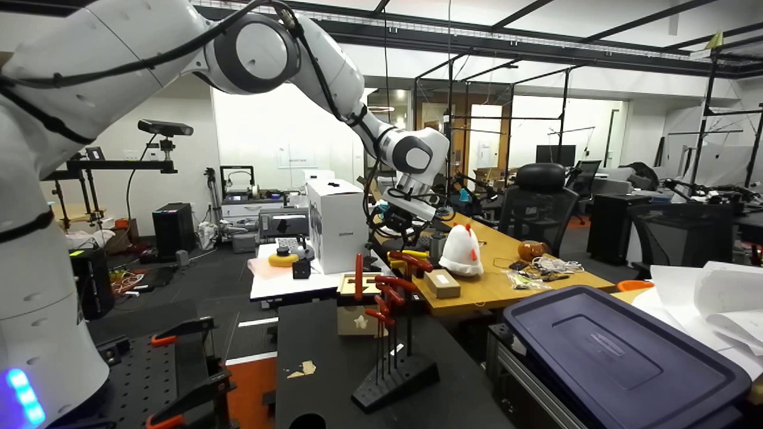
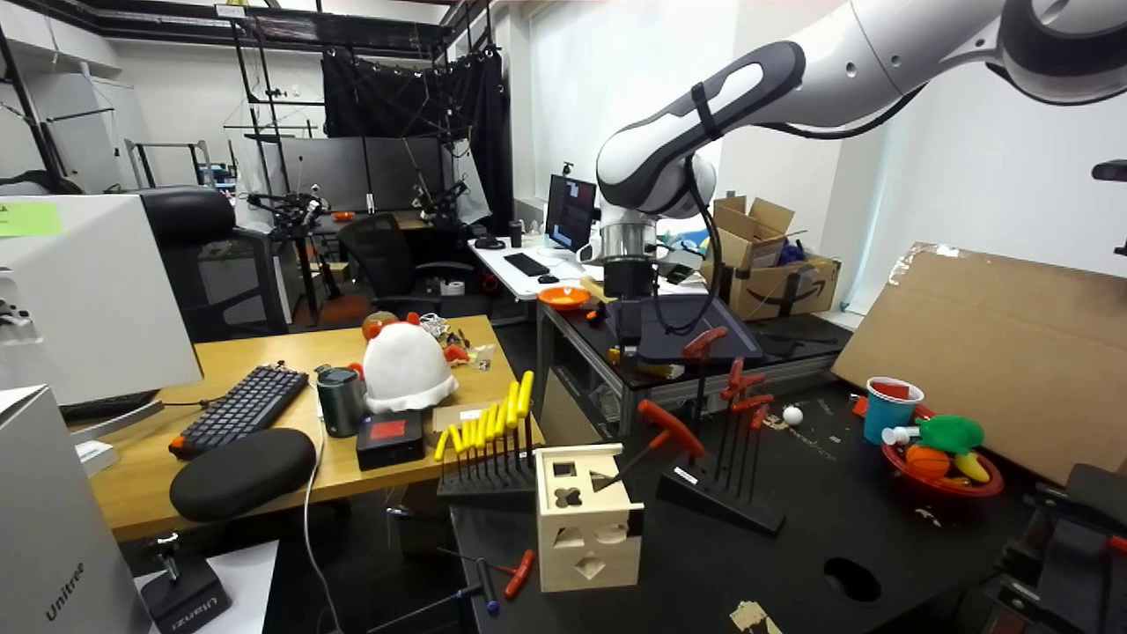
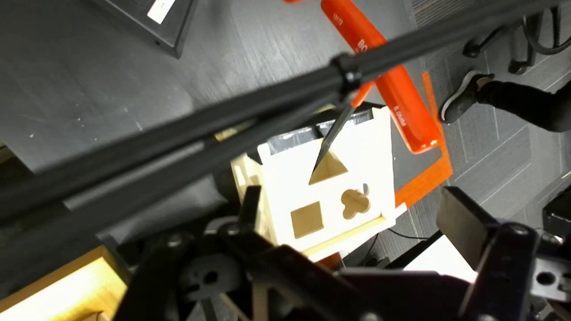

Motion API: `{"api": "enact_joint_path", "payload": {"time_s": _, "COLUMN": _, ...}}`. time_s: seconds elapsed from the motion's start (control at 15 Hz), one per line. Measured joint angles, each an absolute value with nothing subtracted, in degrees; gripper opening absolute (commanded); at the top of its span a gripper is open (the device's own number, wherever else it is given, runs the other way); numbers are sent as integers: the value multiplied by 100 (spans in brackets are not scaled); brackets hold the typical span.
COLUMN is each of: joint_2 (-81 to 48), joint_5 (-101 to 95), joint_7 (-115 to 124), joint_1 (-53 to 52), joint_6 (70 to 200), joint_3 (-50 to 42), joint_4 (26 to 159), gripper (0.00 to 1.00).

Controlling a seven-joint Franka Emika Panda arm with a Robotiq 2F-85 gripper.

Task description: Pick the tool with the red handle and put on the black object

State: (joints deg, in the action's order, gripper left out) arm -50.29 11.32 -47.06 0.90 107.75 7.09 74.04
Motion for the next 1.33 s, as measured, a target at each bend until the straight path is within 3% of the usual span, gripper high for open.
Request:
{"api": "enact_joint_path", "payload": {"time_s": 0.47, "joint_2": -4539, "joint_5": 1061, "joint_7": -4232, "joint_1": -100, "joint_6": 11645, "joint_3": 841, "joint_4": 7983, "gripper": 100}}
{"api": "enact_joint_path", "payload": {"time_s": 1.33, "joint_2": -2386, "joint_5": 1058, "joint_7": -3443, "joint_1": -225, "joint_6": 14200, "joint_3": 1176, "joint_4": 11690, "gripper": 100}}
